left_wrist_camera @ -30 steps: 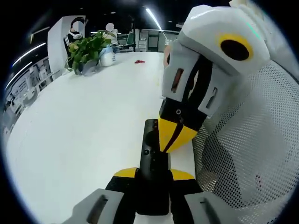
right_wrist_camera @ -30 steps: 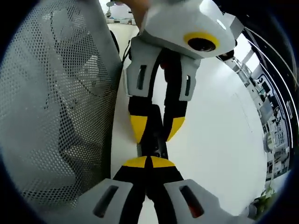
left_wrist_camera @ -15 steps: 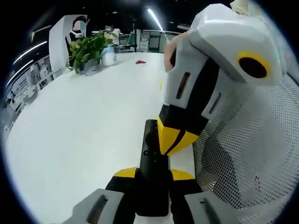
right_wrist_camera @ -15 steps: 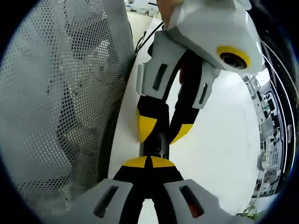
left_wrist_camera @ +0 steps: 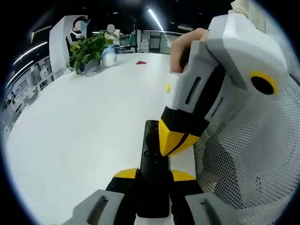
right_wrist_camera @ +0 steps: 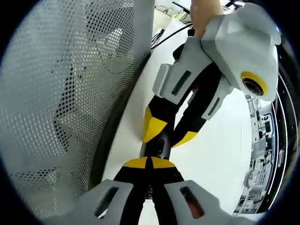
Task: Press the specified remote control buttons in sequence, fully releasing each button before pressing the next.
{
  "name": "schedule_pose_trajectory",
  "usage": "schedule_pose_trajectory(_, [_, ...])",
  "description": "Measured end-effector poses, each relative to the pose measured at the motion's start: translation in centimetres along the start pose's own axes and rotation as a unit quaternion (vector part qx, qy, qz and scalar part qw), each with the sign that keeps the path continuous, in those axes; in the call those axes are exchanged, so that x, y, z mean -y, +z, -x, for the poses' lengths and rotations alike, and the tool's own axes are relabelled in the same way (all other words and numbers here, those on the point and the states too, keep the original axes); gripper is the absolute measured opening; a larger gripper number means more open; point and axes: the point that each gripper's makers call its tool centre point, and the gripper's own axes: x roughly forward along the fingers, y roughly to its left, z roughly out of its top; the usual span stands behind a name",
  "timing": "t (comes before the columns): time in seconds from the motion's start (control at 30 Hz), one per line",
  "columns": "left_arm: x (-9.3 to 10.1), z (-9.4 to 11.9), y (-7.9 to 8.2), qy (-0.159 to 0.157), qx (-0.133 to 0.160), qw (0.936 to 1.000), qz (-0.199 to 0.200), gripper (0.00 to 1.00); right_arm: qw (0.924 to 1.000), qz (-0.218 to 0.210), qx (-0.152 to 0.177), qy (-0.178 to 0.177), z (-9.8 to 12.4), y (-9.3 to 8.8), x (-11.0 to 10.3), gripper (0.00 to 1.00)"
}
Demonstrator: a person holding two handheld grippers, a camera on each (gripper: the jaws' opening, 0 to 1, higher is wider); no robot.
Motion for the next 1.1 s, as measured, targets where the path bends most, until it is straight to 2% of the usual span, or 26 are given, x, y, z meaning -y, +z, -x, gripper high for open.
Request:
schedule_pose_trajectory(0.07, [0.0,0.0,0.0,0.001,0.001,1.0000,0.000,0.25,0.9997,-0.023,0.008,0.002,0.0,0.0,0.0,0.00])
schedule_pose_trajectory(0.17, [0.0,0.0,0.0,0.001,0.003,1.0000,0.001,0.25,0.9955,-0.087,0.034,0.015,0.1,0.0,0.1,0.00])
schedule_pose_trajectory(0.23, [0.0,0.0,0.0,0.001,0.004,1.0000,0.002,0.25,0.9878,-0.144,0.050,0.031,0.2,-0.1,0.2,0.00])
schedule_pose_trajectory(0.27, [0.0,0.0,0.0,0.001,0.004,1.0000,0.002,0.25,0.9817,-0.177,0.059,0.040,0.2,-0.1,0.3,0.00])
schedule_pose_trajectory(0.4, [0.0,0.0,0.1,0.002,0.006,1.0000,0.005,0.25,0.9637,-0.251,0.072,0.057,0.2,-0.2,0.5,0.00])
schedule_pose_trajectory(0.43, [0.0,0.0,0.1,0.002,0.006,1.0000,0.006,0.25,0.9620,-0.257,0.074,0.054,0.2,-0.2,0.6,0.00])
schedule_pose_trajectory(0.53, [0.0,0.0,0.1,0.002,0.006,1.0000,0.007,0.25,0.9649,-0.251,0.068,0.038,0.2,-0.4,1.0,0.00])
schedule_pose_trajectory(0.73, [-0.1,0.0,0.0,0.001,0.006,0.9999,0.009,0.25,0.9655,-0.250,0.060,0.040,0.1,-0.4,1.1,0.00])
schedule_pose_trajectory(1.1, [0.0,0.0,0.1,0.002,0.006,0.9999,0.009,0.25,0.9571,-0.283,0.054,0.032,0.0,-0.5,1.3,0.00])
